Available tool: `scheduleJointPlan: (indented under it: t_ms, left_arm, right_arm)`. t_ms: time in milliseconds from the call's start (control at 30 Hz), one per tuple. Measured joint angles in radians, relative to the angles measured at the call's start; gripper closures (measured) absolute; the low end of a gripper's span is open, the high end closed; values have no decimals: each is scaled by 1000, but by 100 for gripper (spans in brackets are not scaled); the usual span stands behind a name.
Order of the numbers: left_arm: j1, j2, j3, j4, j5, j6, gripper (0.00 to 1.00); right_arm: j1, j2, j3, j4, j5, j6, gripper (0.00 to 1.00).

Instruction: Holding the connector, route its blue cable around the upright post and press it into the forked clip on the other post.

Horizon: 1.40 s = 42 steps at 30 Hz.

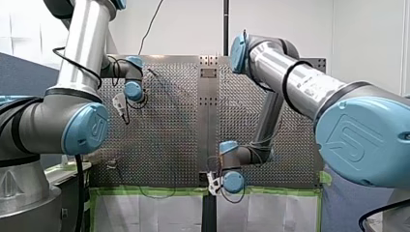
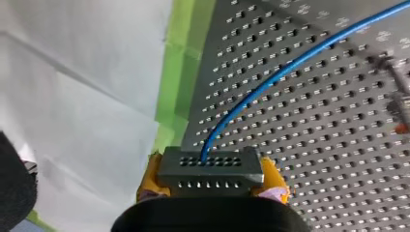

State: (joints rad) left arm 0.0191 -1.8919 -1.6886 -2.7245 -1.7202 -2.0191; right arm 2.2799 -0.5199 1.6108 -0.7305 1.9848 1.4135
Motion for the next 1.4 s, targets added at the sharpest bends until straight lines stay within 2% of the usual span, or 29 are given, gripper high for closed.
scheduleJointPlan:
  t_ms: [200,700,867,1133,1233,1400]
  left_arm:
    - [2,0,0,0,0,2,0]
    - [1,0,0,-2,0,4,0]
    - [1,0,0,-2,0,4,0]
    - [0,0,0,-2,0,5,0]
    - [0,0,0,-2,0,6,0]
    - [0,0,0,-2,-1,6,0]
  right_arm:
    - [-21,50,-1,-49,13,7,100]
    - [-83,173,-1,-160,15,18,100]
    - [-96,216,-1,-177,14,17,100]
    - [-102,292,-1,-185,16,6,100]
    - [-103,295,0,-185,16,2,100]
    - [-98,261,0,-170,14,-1,100]
